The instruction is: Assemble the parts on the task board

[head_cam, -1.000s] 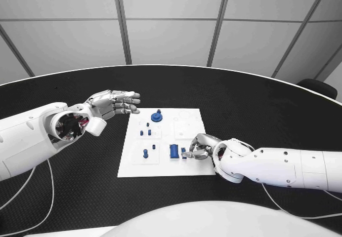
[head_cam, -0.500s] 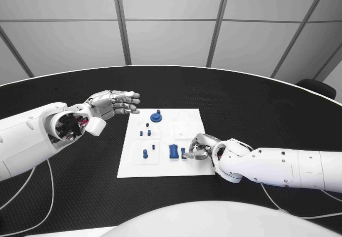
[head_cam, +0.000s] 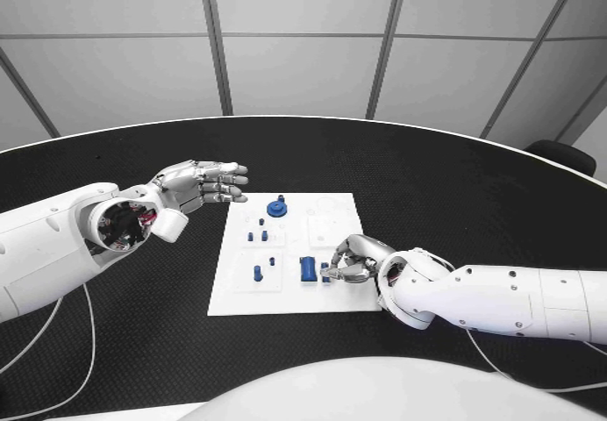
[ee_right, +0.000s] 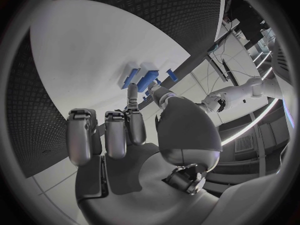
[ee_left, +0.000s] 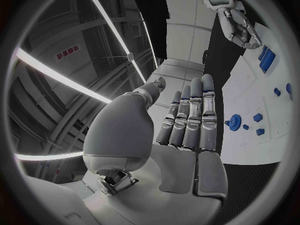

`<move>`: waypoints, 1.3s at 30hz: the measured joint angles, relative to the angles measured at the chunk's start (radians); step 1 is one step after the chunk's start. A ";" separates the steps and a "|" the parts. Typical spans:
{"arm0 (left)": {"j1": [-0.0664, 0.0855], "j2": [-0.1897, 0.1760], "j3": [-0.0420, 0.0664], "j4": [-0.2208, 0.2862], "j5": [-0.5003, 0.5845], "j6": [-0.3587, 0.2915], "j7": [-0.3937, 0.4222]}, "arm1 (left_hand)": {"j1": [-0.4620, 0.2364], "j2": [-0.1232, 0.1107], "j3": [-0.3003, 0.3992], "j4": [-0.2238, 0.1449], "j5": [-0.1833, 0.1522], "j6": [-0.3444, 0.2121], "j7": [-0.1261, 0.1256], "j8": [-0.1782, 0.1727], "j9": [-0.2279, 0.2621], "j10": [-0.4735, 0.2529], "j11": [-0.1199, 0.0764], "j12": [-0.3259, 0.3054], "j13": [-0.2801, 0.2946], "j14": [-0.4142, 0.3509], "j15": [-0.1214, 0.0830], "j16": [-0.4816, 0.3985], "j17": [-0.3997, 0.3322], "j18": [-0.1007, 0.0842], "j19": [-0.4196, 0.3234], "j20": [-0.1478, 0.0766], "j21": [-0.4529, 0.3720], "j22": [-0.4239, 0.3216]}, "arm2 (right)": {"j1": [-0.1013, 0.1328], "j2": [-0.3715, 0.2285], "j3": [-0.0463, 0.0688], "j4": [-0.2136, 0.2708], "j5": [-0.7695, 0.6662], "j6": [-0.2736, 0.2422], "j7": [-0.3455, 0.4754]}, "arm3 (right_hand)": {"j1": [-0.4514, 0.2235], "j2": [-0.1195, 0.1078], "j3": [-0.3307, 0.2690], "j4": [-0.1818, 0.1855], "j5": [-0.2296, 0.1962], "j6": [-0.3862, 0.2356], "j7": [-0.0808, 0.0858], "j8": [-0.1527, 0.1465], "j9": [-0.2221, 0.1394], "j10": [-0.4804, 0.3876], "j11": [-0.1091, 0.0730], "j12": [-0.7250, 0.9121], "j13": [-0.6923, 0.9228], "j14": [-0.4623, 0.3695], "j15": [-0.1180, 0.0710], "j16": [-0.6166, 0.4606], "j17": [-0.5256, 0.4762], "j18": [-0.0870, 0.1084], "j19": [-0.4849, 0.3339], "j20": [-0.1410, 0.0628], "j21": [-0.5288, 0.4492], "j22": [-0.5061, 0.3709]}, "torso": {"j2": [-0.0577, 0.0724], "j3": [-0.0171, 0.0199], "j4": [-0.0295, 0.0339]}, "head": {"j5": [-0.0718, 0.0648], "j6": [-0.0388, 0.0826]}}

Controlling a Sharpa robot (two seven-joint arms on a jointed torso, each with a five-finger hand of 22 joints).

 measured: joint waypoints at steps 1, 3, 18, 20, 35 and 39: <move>0.000 0.001 0.000 -0.001 0.000 0.000 0.001 | 0.000 0.000 0.000 0.000 0.000 0.000 0.000 0.000 0.000 0.000 0.000 0.000 0.000 0.000 0.000 0.000 0.000 0.000 0.000 0.000 0.000 0.000 | 0.000 -0.008 0.000 0.010 0.017 -0.011 0.020 | 0.000 0.000 -0.003 0.003 0.005 -0.014 0.004 -0.011 -0.004 0.000 0.000 -0.003 0.000 0.000 0.000 0.000 0.000 0.000 0.000 0.000 -0.011 0.000 | 0.000 -0.0002 0.0000 | -0.001 0.000; -0.002 0.003 0.000 -0.002 0.003 0.000 0.004 | 0.000 0.000 0.000 0.000 0.000 0.000 0.000 0.000 0.000 0.000 0.000 0.000 0.000 -0.004 0.004 0.000 0.000 0.000 0.000 0.000 0.000 0.000 | 0.001 -0.030 0.000 0.032 0.064 -0.038 0.079 | 0.012 -0.005 -0.005 0.001 0.010 -0.040 0.015 -0.033 -0.015 -0.001 0.007 -0.019 0.000 0.002 0.002 0.000 0.000 0.000 0.000 0.000 -0.038 0.000 | -0.002 -0.0014 -0.0003 | -0.003 0.000; -0.021 0.015 0.000 -0.045 0.139 -0.125 0.122 | 0.018 0.003 0.015 0.015 0.000 0.009 -0.009 0.015 0.003 -0.008 0.000 0.001 -0.012 -0.066 0.019 -0.092 -0.021 0.000 -0.038 0.015 -0.057 -0.028 | 0.138 -0.081 0.001 -0.060 0.686 -0.013 0.584 | 0.139 -0.020 0.053 -0.020 0.084 -0.142 0.088 -0.118 -0.061 -0.463 0.091 -1.011 -0.468 -0.293 0.092 -0.990 -0.385 0.156 -0.230 0.079 -1.384 -0.369 | -0.052 -0.0126 -0.0155 | 0.007 0.000; -0.022 0.019 0.000 -0.056 0.164 -0.159 0.151 | 0.023 0.004 0.023 0.014 0.000 0.009 -0.009 0.019 0.003 -0.022 0.007 -0.016 -0.024 -0.087 0.032 -0.136 -0.032 0.000 -0.072 0.027 -0.088 -0.043 | 0.164 -0.074 0.001 -0.099 0.787 0.009 0.632 | 0.153 -0.016 0.085 -0.019 0.084 -0.152 0.092 -0.126 -0.069 -0.483 0.101 -1.097 -0.586 -0.346 0.109 -1.086 -0.441 0.156 -0.272 0.101 -1.460 -0.456 | -0.064 -0.0139 -0.0187 | 0.012 0.000; -0.024 0.085 0.001 -0.130 0.241 -0.311 0.260 | 0.018 0.007 0.022 0.029 -0.001 -0.044 -0.035 -0.005 -0.025 -0.093 0.049 -0.140 -0.048 -0.192 0.084 -0.389 -0.084 0.000 -0.254 0.097 -0.267 -0.094 | 0.264 -0.003 0.002 -0.308 1.190 0.132 0.788 | 0.156 -0.024 0.080 -0.036 0.078 -0.166 0.104 -0.254 -0.174 -0.435 0.172 -1.367 -1.152 -0.531 0.203 -1.478 -0.853 0.156 -0.617 0.235 -1.497 -1.034 | -0.118 -0.0077 -0.0215 | 0.030 0.000; -0.027 0.077 0.003 -0.119 0.235 -0.312 0.262 | -0.179 0.067 -0.186 -0.005 -0.028 -0.426 -0.117 -0.087 -0.115 -0.518 -0.043 -0.198 -0.076 -0.541 0.006 -0.536 -0.141 -0.080 -0.629 -0.031 -0.310 -0.123 | 0.258 -0.005 0.005 -0.290 1.188 0.119 0.785 | -0.004 0.044 -0.134 -0.062 0.021 -0.518 0.036 -0.335 -0.331 -0.690 0.106 -1.402 -1.219 -0.920 0.153 -1.516 -1.045 0.092 -0.972 0.126 -1.523 -1.150 | -0.116 -0.0075 -0.0226 | 0.031 0.002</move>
